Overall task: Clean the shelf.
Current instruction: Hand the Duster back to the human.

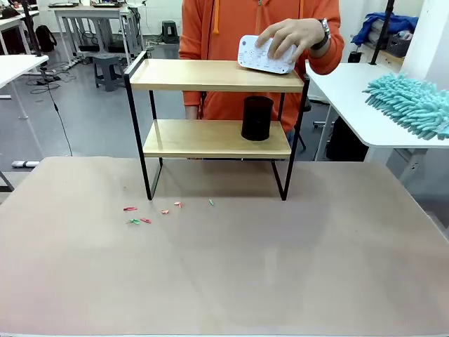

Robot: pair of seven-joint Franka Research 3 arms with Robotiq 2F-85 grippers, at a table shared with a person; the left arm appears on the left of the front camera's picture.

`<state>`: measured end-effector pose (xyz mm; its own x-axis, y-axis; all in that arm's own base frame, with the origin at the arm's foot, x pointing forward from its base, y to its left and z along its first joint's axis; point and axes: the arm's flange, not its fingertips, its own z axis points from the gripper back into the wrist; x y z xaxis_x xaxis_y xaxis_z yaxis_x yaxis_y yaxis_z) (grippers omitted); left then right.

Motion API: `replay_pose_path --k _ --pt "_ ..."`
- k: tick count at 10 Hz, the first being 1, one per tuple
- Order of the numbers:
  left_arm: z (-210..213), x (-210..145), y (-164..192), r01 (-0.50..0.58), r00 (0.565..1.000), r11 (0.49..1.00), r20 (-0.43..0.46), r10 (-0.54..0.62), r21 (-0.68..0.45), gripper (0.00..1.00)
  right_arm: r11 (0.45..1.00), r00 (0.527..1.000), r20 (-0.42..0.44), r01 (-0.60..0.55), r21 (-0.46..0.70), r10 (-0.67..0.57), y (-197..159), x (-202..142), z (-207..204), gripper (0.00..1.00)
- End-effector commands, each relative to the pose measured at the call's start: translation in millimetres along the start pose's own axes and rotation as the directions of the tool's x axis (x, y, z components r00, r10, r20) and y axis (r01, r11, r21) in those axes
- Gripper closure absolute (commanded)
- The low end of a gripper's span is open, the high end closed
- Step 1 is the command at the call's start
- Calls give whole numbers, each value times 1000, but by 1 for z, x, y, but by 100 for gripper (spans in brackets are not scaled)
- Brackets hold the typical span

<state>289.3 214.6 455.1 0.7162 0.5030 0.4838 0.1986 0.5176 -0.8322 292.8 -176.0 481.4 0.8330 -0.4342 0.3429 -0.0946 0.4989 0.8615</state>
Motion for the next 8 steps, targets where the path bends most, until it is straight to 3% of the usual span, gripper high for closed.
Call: replay_pose_path --k 1,4,5,6,7,8 --pt "-2 -3 0 19 1000 1000 17 -19 -19 0 1000 1000 -9 -24 4 24 0 4 1 87" --pt "-2 -3 0 19 1000 1000 17 -19 -19 0 1000 1000 -2 0 0 0 -1 0 -1 87" --pt "0 0 0 0 1000 1000 0 0 0 0 999 998 57 18 -38 -16 -7 9 6 87" --pt "-18 6 -41 100 994 985 -28 -105 -140 0 992 994 82 -84 91 76 20 20 18 87" --pt "-28 10 -78 151 984 949 -44 -170 -277 0 976 981 95 -178 128 167 50 30 35 87" --pt "-37 10 -111 196 968 910 -76 -239 -364 0 933 962 43 -272 237 270 81 29 50 87"
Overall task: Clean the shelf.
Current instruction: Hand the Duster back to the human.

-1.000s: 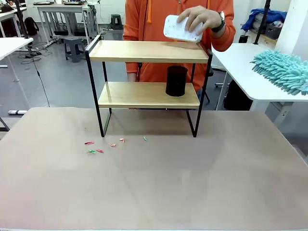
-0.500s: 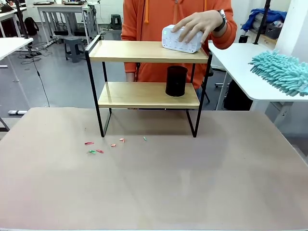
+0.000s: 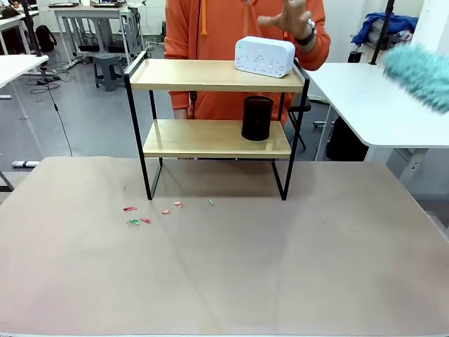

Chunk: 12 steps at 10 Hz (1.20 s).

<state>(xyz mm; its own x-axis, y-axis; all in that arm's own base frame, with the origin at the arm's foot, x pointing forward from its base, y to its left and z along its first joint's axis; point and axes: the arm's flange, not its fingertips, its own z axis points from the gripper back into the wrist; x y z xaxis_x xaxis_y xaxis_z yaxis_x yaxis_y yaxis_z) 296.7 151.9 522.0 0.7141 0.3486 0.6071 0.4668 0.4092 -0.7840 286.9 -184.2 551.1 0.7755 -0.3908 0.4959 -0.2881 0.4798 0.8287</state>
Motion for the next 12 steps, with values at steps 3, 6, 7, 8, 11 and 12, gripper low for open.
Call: replay_pose_path --k 3,6,7,8,11,12 --pt "-47 24 -95 56 994 866 -51 -93 -496 0 828 760 -426 -254 499 490 105 -19 0 87" --pt "-115 -14 -126 1 891 846 -383 -243 -534 0 719 397 -610 -241 652 686 143 -60 -43 87" --pt "-128 -25 -117 4 861 896 -455 -229 -445 0 794 388 -692 -304 526 608 131 -66 -53 87" --pt "-100 -7 -129 13 944 828 -266 -195 -561 0 827 639 -568 -204 524 518 150 -64 -39 87" --pt "-143 -33 -133 -112 856 755 -449 -257 -646 0 840 457 -712 -189 509 534 149 -65 -91 87" --pt "-163 -38 -137 -158 835 721 -482 -267 -674 0 846 371 -761 -187 500 532 158 -62 -122 87"
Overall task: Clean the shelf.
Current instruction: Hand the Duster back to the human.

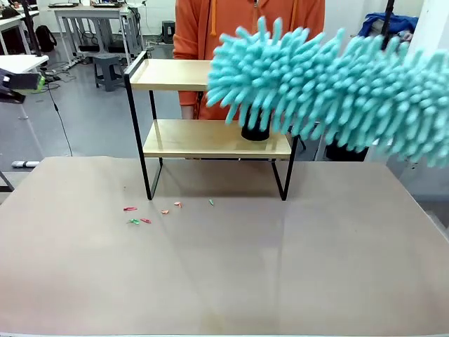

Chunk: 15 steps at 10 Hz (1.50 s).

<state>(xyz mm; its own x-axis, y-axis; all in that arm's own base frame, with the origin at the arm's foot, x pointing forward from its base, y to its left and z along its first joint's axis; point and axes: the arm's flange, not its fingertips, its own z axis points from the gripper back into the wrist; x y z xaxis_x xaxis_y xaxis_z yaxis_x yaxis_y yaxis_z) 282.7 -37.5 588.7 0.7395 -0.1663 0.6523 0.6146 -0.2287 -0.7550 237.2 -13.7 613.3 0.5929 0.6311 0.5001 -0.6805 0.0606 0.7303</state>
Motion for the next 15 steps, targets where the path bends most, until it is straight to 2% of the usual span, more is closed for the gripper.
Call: replay_pose_path --k 1,3,5,7,9,12,14,15 --pt "-27 10 20 -11 996 995 -92 1 -101 0 999 982 -185 40 -3 -40 -19 57 -17 87" --pt "-53 5 41 -57 988 995 -146 45 -79 0 998 954 -292 65 -6 -64 -34 93 -44 87" --pt "-72 -7 66 -125 981 992 -151 125 5 0 998 941 -333 64 5 -58 -47 112 -69 87" --pt "-90 -19 87 -119 972 991 -196 128 57 0 996 930 -359 89 28 -73 -60 123 -82 87" --pt "-99 -25 99 -130 962 990 -235 140 60 0 994 925 -373 97 44 -73 -63 124 -86 87" --pt "-131 -32 102 -44 958 998 -282 52 37 0 992 926 -368 114 57 -86 -71 123 -88 87" --pt "-143 -40 100 -56 940 998 -337 53 0 0 990 932 -351 126 63 -96 -74 119 -85 87" --pt "-149 -42 97 -28 939 999 -341 31 14 0 989 931 -351 133 64 -102 -75 117 -83 87"
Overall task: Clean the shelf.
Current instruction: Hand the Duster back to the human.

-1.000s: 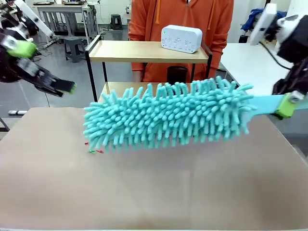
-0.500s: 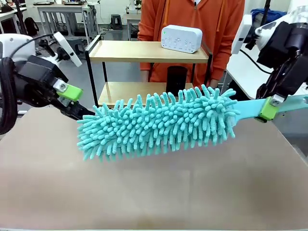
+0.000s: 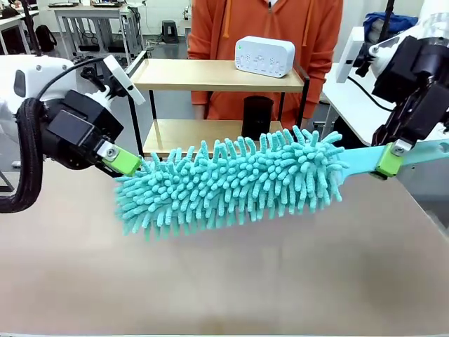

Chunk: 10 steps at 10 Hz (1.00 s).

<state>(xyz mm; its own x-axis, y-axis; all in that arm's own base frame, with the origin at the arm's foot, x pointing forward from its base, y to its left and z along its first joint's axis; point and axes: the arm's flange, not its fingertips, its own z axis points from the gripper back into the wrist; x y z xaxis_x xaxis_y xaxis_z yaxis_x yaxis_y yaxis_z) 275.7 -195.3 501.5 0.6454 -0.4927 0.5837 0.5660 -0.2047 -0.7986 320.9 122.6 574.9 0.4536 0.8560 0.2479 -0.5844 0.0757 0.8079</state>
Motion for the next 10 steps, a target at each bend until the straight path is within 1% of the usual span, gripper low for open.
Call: replay_pose_path --k 1,5,6,7,9,10 --pt "-9 -4 0 63 998 997 11 -64 44 0 999 999 3 32 10 -32 1 -4 3 87" --pt "-22 -4 0 113 993 993 35 -115 45 0 999 999 18 28 18 -28 0 -8 4 87" --pt "-22 -4 1 130 990 990 54 -133 48 20 999 999 18 29 21 -29 0 -8 4 87" --pt "-22 -4 0 120 992 991 36 -121 52 60 999 999 19 31 21 -31 0 -9 4 87" --pt "-25 -6 0 128 991 990 14 -129 62 100 999 999 16 33 29 -33 0 -10 5 87" --pt "-27 -6 -1 128 992 990 2 -128 57 100 999 999 18 31 28 -31 1 -10 5 87"
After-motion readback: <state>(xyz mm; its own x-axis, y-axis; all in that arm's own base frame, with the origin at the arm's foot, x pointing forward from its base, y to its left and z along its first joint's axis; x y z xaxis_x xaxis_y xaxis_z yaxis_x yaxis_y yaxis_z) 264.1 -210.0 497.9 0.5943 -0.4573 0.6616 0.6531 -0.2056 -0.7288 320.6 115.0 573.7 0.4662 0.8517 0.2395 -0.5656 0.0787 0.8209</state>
